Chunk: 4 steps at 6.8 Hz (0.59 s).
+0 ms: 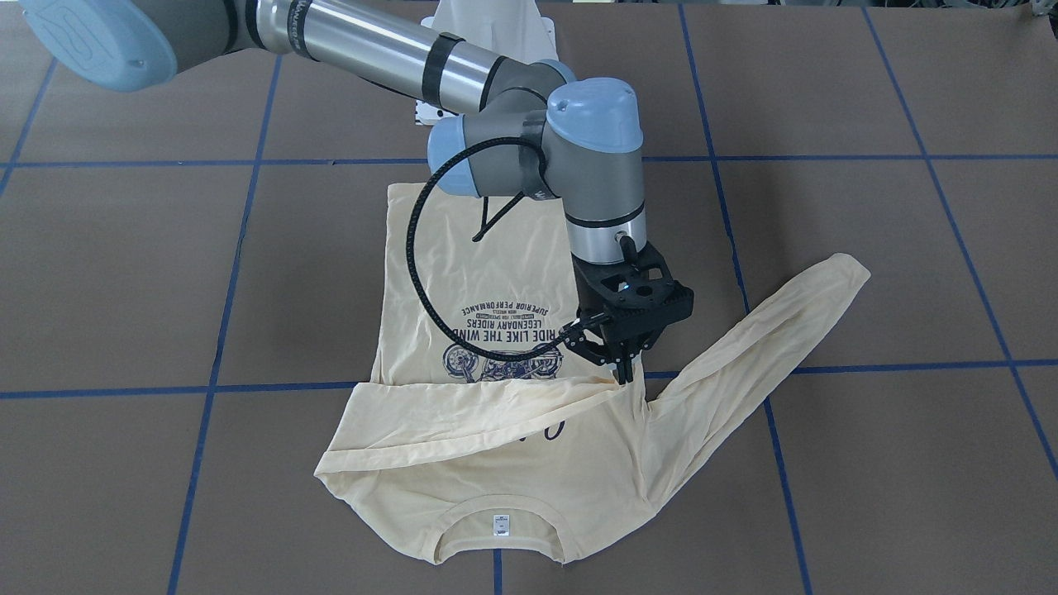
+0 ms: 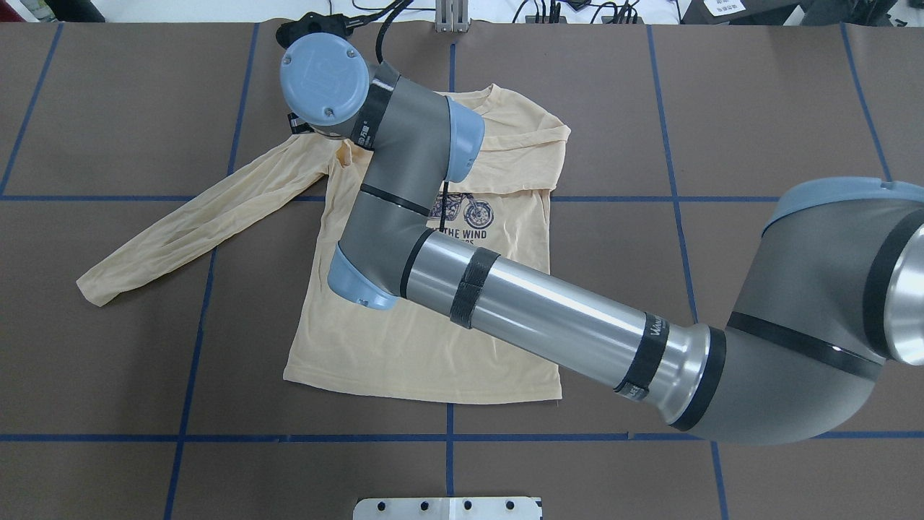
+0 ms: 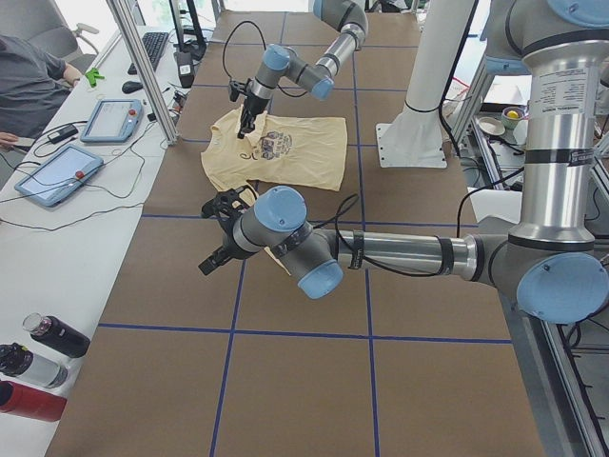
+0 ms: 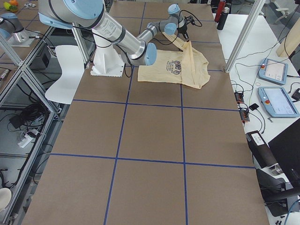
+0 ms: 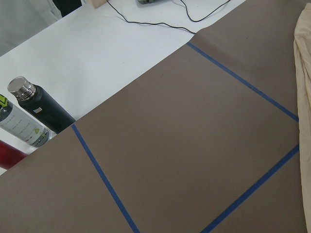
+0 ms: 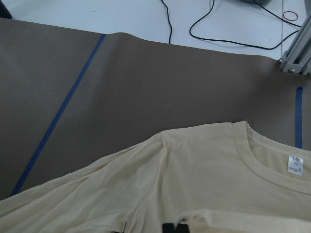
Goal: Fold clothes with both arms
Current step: 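Lift the sleeve with the right gripper and carry it across the shirt chest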
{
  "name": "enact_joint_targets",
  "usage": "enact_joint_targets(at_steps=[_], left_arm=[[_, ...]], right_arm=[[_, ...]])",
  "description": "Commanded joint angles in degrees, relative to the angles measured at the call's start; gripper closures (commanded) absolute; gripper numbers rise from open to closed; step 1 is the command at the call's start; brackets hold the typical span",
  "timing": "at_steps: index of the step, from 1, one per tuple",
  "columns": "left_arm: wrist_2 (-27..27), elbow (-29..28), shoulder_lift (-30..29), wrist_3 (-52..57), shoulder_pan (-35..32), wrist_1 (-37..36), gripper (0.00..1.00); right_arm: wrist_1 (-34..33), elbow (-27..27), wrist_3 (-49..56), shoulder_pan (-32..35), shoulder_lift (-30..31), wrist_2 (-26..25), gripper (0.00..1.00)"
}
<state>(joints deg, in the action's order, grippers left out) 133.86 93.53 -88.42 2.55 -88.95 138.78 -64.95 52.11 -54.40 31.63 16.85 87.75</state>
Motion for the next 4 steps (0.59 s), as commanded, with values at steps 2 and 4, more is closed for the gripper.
enact_joint_targets(at_steps=[2, 4], left_arm=[[0.00, -0.02, 0.00, 0.00, 0.00, 0.00, 0.00], [0.09, 0.24, 0.09, 0.00, -0.09, 0.00, 0.00]], right_arm=[[1.58, -7.54, -0.18, -0.52, -4.36, -1.26, 1.00], [1.58, -12.11, -4.37, -0.60, -6.92, -2.49, 1.00]])
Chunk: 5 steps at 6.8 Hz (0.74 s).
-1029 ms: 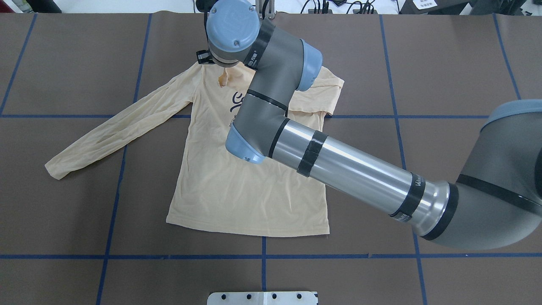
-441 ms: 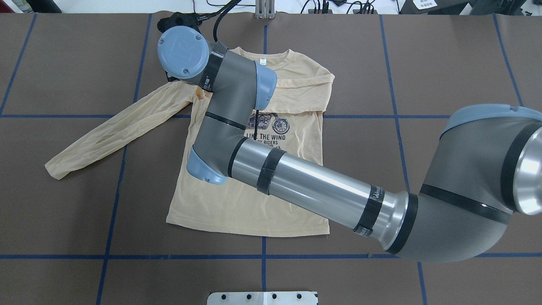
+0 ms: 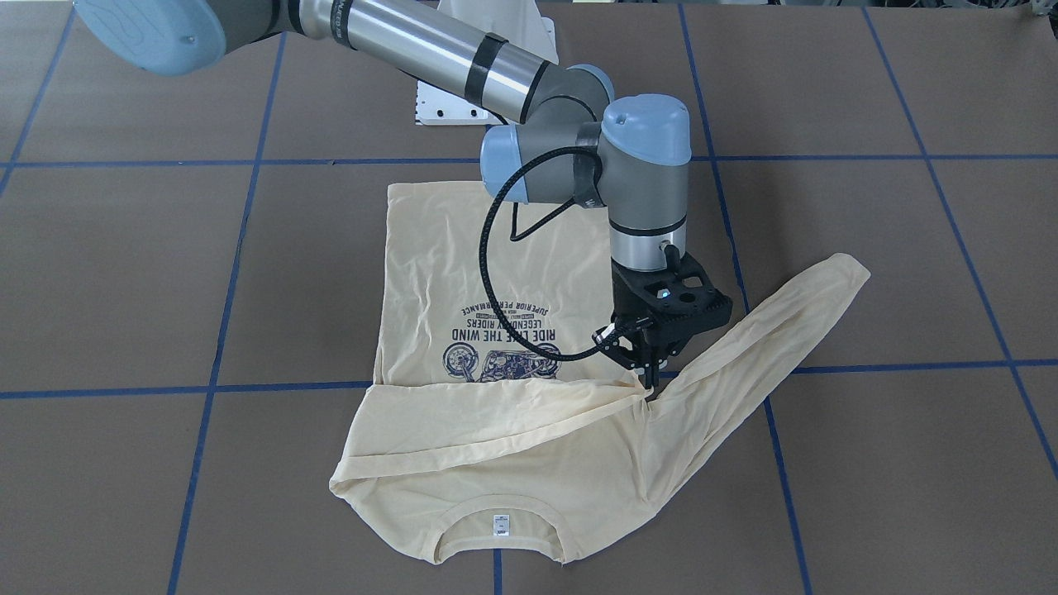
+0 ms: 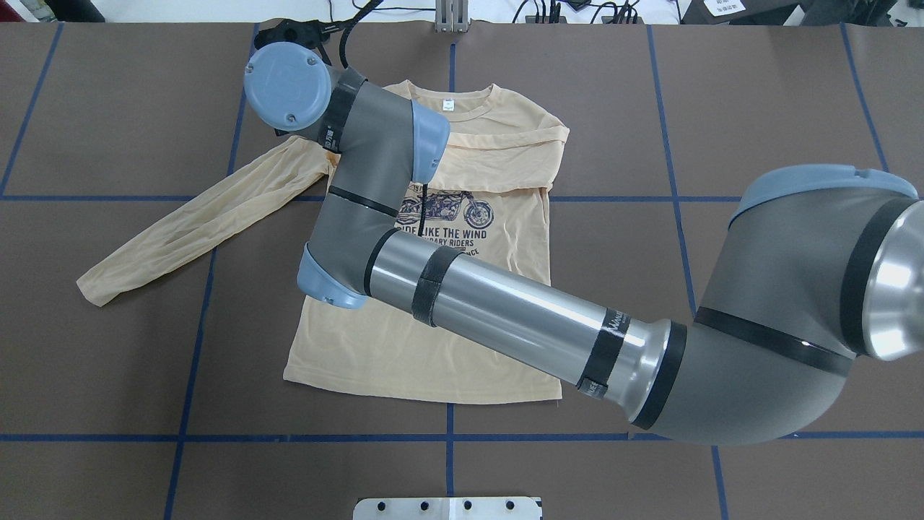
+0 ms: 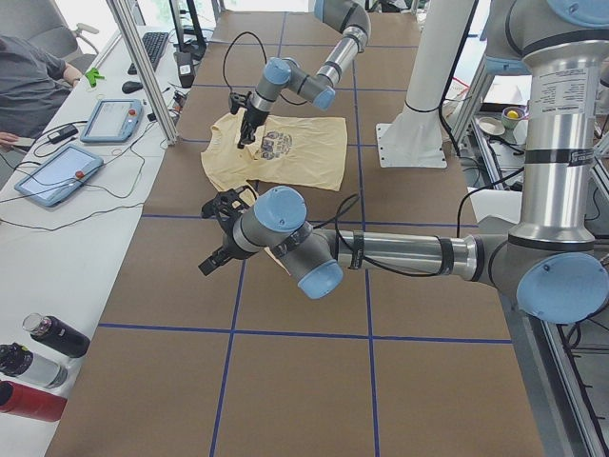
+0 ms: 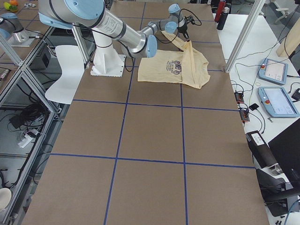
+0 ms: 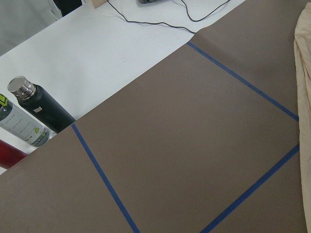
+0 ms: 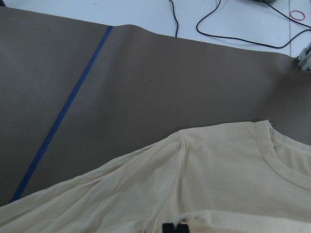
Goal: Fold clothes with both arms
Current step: 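Lift the sleeve with the right gripper and carry it across the shirt chest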
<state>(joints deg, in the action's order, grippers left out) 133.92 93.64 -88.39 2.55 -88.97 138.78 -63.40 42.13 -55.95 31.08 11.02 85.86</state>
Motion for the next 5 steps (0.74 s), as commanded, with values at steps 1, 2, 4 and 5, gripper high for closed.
enact_joint_targets(at_steps=[1, 2, 4, 5], left_arm=[[0.03, 0.05, 0.06, 0.00, -0.07, 0.00, 0.00], [0.03, 0.14, 0.06, 0.00, -0.07, 0.00, 0.00], [0.03, 0.40, 0.67, 0.17, -0.07, 0.00, 0.00], [0.03, 0.58, 1.02, 0.18, -0.07, 0.00, 0.00]], right_arm=[[0.03, -3.01, -4.67, -0.23, -1.61, -0.60, 1.00], [0.03, -3.97, -6.35, -0.41, -2.39, -0.69, 0.66], [-0.06, -5.29, -8.56, -0.58, -3.89, -2.17, 0.05], [-0.06, -5.30, -8.82, -0.58, -4.68, -2.18, 0.04]])
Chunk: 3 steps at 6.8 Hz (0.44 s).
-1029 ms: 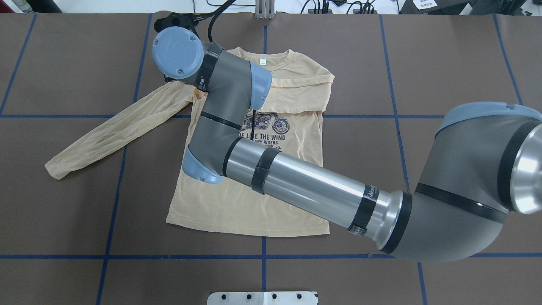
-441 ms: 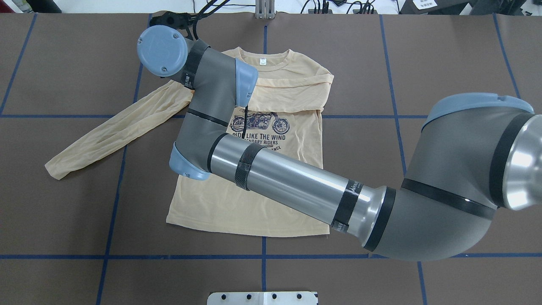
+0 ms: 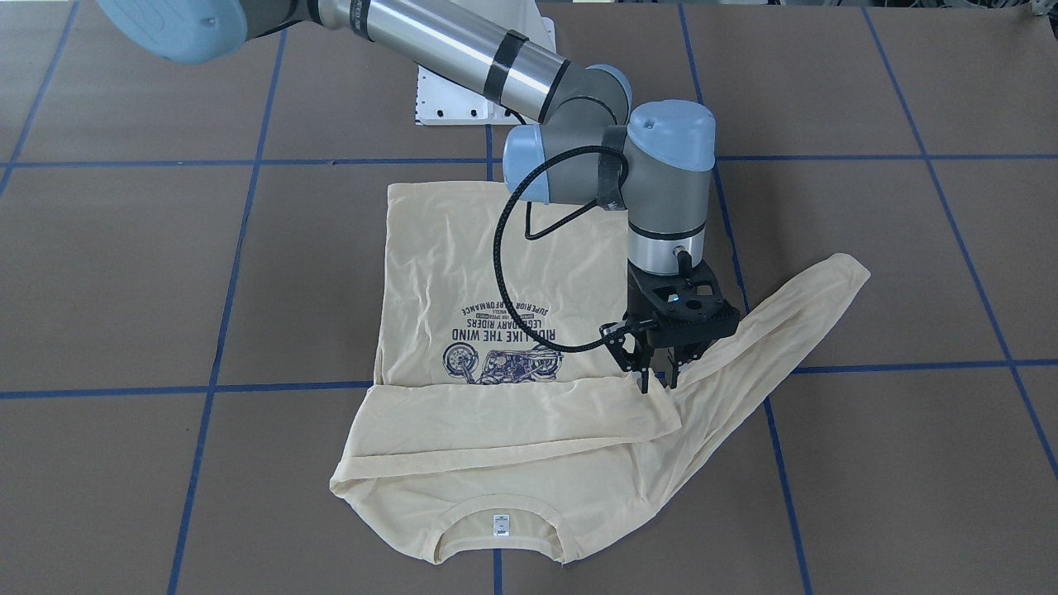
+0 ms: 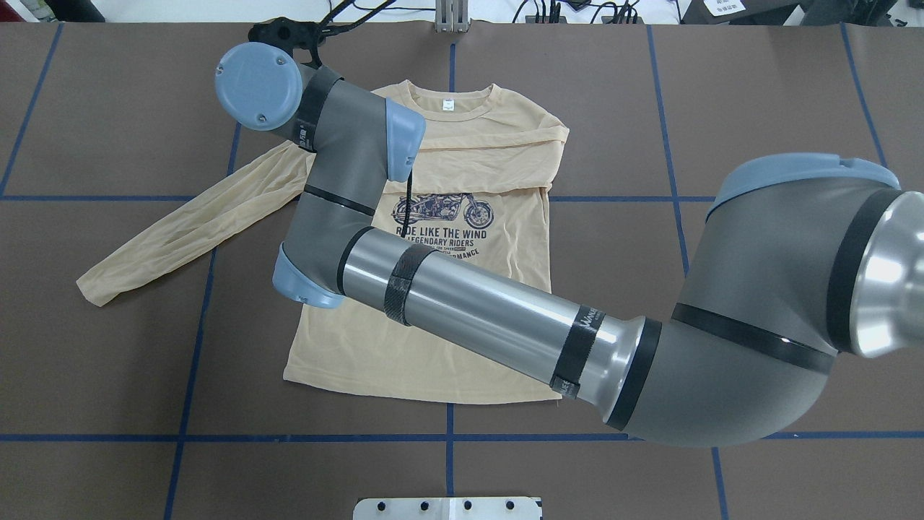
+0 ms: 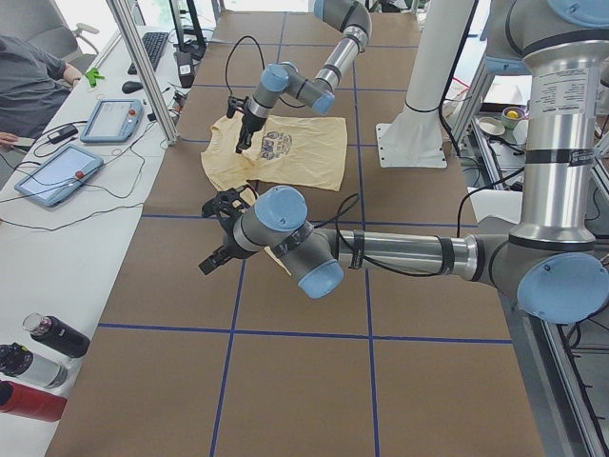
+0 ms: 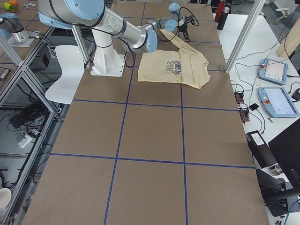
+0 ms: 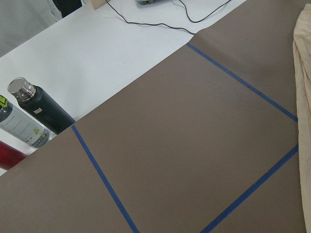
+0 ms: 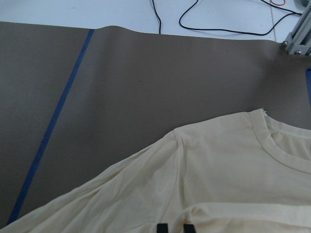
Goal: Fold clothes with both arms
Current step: 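Lift the sleeve with the right gripper and carry it across the shirt chest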
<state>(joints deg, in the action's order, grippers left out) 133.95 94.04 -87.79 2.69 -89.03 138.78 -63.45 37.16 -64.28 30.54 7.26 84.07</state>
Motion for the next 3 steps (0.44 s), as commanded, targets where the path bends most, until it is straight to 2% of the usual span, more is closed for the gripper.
enact_joint_targets(at_steps=[1, 2, 3], left_arm=[[-0.09, 0.27, 0.51, -0.05, 0.00, 0.09, 0.00], [-0.35, -0.43, 0.42, -0.23, 0.09, -0.08, 0.00], [-0.35, -1.91, -0.10, -3.36, 0.17, 0.09, 0.00]], right_arm=[[-0.36, 0.01, -2.06, 0.13, -1.71, 0.56, 0.03], [-5.49, 2.80, -2.34, 1.61, -1.54, 4.14, 0.02], [-16.77, 11.70, -1.74, 5.02, 0.46, 11.13, 0.02]])
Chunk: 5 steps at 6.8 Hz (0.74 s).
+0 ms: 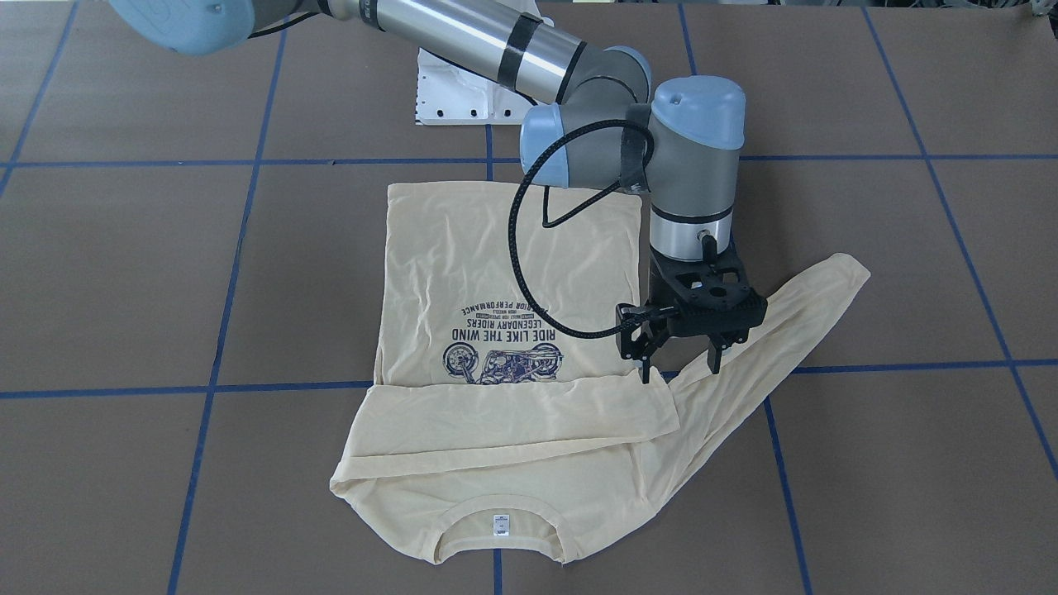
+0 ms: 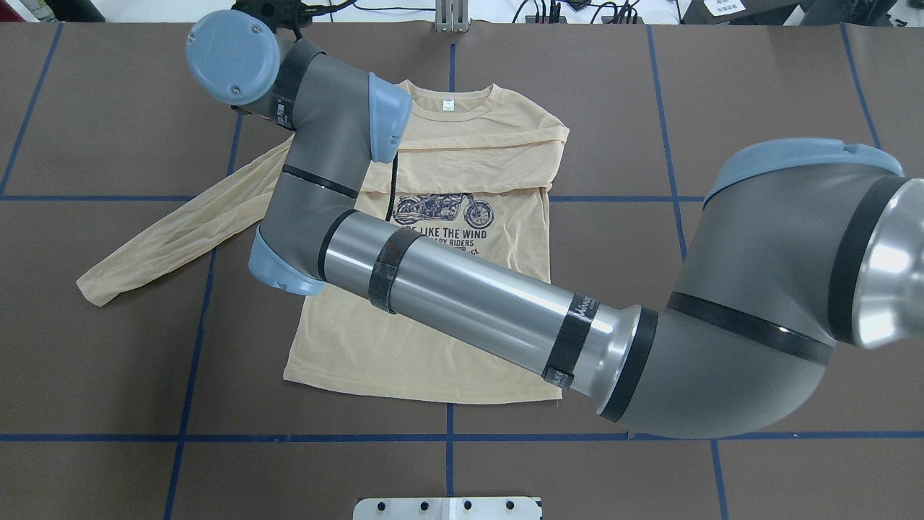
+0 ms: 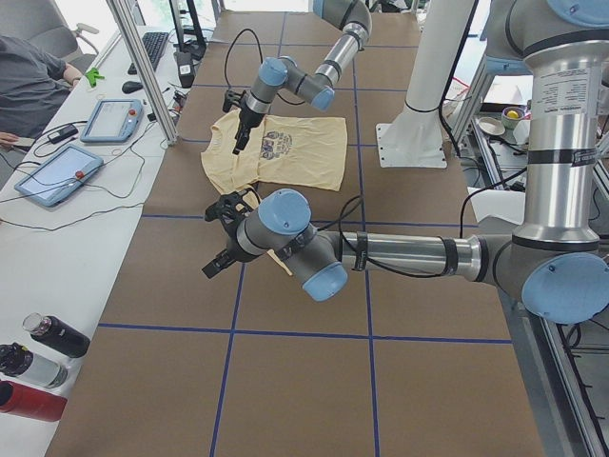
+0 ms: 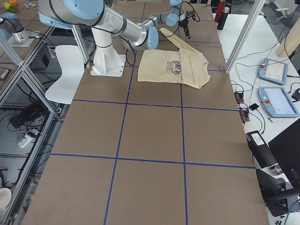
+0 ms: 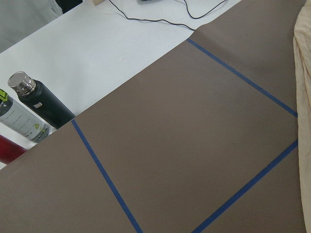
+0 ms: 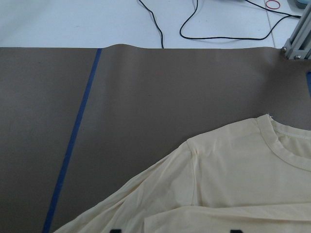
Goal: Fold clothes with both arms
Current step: 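Lift the sleeve with the right gripper and carry it across the shirt chest, then release the sleeve and raise the right gripper away from the shirt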
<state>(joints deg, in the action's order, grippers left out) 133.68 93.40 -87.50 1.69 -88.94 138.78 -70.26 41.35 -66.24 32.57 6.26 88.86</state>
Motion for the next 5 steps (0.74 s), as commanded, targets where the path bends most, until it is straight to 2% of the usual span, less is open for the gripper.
enact_joint_targets(at_steps=[1, 2, 4, 5], left_arm=[[-0.17, -1.38, -0.39, -5.27, 0.17, 0.09, 0.00], [-0.26, -2.42, -0.13, -6.17, 0.44, 0.35, 0.00], [-0.78, -3.84, 0.57, -14.03, 3.40, 5.33, 0.00], [-4.88, -3.84, 1.62, -19.92, 6.82, 9.72, 0.00]], right_arm=[[-18.17, 16.74, 0.84, 5.90, 5.65, 11.63, 0.01], [-21.12, 24.14, 3.45, 8.19, 11.43, 14.03, 0.01], [-21.67, 39.95, 13.10, 16.43, 28.19, 22.18, 0.01], [-22.72, 50.57, 20.46, 21.26, 38.89, 26.49, 0.01]])
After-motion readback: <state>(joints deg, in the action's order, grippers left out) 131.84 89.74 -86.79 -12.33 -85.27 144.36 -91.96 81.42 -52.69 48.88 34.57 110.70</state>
